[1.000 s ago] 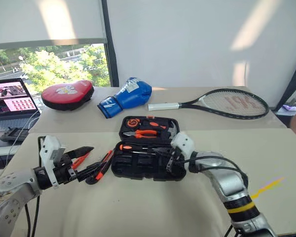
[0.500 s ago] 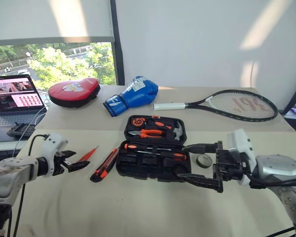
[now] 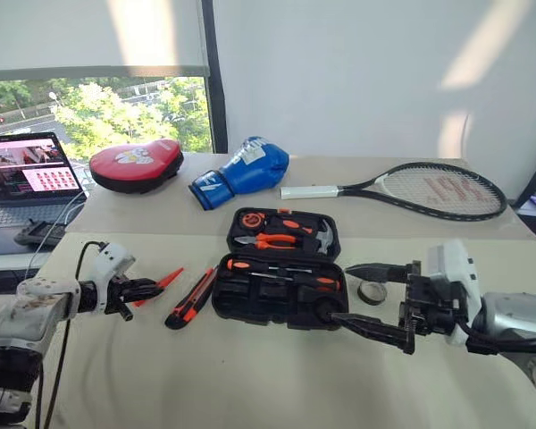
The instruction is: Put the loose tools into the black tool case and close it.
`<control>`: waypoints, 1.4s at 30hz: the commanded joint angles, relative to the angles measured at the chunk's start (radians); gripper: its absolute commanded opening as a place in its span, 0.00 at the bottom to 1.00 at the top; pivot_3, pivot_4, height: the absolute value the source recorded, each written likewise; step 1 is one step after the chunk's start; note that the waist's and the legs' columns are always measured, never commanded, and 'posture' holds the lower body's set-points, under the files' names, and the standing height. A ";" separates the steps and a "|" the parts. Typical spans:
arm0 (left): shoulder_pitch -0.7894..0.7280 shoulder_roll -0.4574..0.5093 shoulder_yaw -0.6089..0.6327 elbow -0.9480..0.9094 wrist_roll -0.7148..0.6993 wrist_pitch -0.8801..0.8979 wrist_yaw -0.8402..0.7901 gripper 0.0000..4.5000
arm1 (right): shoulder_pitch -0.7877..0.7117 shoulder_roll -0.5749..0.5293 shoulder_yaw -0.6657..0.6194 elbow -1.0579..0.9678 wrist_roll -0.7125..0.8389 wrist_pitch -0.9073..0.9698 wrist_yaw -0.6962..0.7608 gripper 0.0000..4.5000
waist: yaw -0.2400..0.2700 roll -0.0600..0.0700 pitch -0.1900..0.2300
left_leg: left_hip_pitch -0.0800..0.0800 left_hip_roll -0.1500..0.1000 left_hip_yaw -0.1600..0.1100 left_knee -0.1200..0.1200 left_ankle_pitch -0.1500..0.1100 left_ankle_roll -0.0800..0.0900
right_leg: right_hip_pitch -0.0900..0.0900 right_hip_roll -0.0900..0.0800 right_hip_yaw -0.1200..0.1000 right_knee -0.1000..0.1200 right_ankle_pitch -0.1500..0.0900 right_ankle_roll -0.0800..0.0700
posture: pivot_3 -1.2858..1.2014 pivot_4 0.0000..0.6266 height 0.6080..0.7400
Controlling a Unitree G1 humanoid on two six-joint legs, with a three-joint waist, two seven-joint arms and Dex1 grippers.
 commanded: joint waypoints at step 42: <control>-0.640 -0.425 -0.417 0.542 0.461 -0.506 -0.299 0.51 | 0.555 -0.019 -0.466 -0.265 0.259 -0.117 -0.174 1.00 | 0.013 -0.001 0.000 | -0.001 -0.004 0.001 0.014 -0.008 0.022 | 0.007 0.004 0.004 0.001 0.002 0.011 | 0.52 0.24 1.00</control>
